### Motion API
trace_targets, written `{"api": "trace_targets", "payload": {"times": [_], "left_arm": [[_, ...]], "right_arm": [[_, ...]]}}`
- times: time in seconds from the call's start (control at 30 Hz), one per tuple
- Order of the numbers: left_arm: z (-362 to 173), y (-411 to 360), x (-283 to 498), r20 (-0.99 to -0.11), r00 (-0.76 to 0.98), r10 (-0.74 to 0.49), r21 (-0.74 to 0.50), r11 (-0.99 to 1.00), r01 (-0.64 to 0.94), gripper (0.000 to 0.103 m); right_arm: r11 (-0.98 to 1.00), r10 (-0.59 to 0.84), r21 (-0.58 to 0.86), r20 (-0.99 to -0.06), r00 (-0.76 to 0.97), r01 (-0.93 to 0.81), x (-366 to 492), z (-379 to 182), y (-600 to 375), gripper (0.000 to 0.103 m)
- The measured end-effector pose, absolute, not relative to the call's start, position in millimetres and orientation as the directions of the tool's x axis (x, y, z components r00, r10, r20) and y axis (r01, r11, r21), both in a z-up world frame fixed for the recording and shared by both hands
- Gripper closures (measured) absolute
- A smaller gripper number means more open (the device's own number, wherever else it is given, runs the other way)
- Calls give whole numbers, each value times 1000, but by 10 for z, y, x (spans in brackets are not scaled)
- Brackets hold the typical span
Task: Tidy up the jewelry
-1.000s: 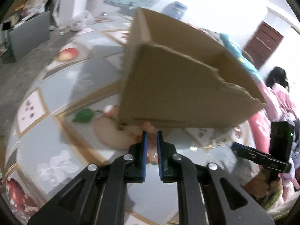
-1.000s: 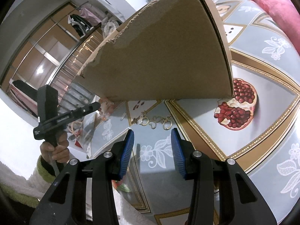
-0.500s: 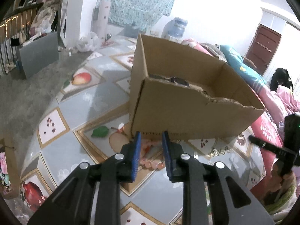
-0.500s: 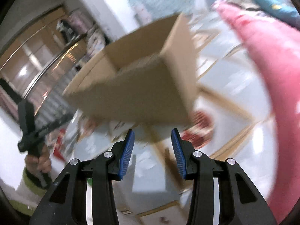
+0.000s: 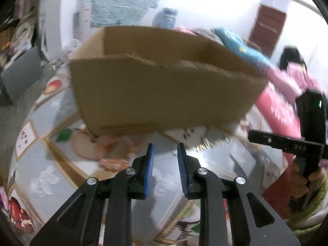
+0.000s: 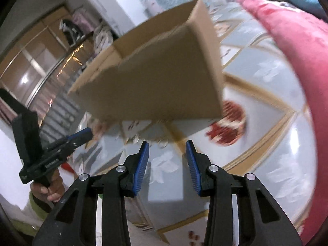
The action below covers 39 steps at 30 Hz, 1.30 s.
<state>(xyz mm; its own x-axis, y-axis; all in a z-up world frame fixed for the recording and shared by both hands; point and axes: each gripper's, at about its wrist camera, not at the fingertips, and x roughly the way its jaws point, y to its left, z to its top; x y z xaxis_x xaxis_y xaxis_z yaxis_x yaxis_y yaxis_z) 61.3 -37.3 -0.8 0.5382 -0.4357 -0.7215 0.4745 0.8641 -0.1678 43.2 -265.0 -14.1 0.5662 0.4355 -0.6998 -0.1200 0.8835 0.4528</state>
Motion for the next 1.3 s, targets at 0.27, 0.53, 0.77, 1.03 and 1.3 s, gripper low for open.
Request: {"api": "trace_targets", "payload": {"times": [0.27, 0.53, 0.77, 1.03, 1.3], "left_arm": [[-179, -750, 630, -759, 546, -354, -20, 851, 524, 81], [-265, -846, 736, -782, 549, -295, 56, 844, 533, 81], [-276, -964, 726, -782, 543, -305, 78, 817, 571, 93], [-266, -932, 745, -779, 532, -333, 36, 823, 567, 100], [-212, -755, 737, -768, 539, -347, -8, 846, 533, 100]], "right_arm": [[893, 440, 414, -717, 541, -177, 417, -171, -2408, 66], [896, 435, 403, -717, 545, -185, 392, -163, -2426, 66], [893, 441, 408, -714, 544, -189, 401, -166, -2439, 67], [895, 438, 401, -712, 549, -195, 395, -140, -2404, 67], [888, 458, 387, -696, 552, -249, 381, -69, -2276, 67]]}}
